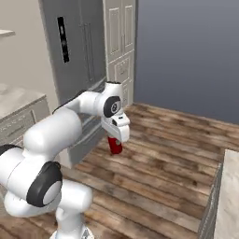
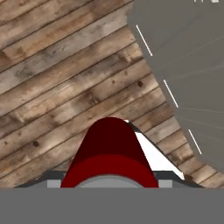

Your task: Four empty soda cans are scattered around the kitchen. Gather all the cans and cluster them next to the stove for recycling.

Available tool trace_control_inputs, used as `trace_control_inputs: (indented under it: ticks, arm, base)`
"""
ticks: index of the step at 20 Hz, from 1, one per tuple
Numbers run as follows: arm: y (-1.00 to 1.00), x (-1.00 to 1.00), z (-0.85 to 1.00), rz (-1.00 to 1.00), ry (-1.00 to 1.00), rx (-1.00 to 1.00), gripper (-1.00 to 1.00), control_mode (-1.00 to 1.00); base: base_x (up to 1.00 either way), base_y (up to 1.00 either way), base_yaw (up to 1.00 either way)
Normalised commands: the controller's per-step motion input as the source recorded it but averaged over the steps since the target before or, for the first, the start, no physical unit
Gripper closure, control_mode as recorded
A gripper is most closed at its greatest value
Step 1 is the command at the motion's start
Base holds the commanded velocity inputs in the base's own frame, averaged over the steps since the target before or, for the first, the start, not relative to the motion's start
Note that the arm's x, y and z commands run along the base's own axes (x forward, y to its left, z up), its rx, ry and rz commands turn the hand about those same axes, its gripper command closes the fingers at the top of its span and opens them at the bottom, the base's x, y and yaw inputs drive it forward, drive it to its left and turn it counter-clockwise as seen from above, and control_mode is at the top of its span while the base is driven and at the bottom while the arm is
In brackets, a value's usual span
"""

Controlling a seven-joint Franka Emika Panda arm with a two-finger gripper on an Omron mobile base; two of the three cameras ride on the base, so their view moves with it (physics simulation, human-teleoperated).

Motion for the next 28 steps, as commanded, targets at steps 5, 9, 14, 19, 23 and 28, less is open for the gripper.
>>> trace_control_inputs:
  ticks: [5,9,14,19,23,28]
  arm:
    - [0.00,0.00,0.00,0.00,0.00,0.00,1.00,1.00]
    - [0.00,0.00,0.00,0.00,0.00,0.00,1.00,1.00]
    - [0.00,0.00,0.00,0.00,0.00,0.00,1.00,1.00]
    - [0.00,0.00,0.00,0.00,0.00,0.00,1.00,1.00]
    - [0.00,0.00,0.00,0.00,0.00,0.00,1.00,1.00]
    - [0.00,0.00,0.00,0.00,0.00,0.00,1.00,1.00]
  base:
    - [0.00,0.00,1.00]
    - [0.00,0.00,1.00]
    - [0.00,0.00,1.00]
    - [0.09,-0.01,0.93]
    - [0.37,-0.10,0.55]
    - [0.44,-0.25,0.27]
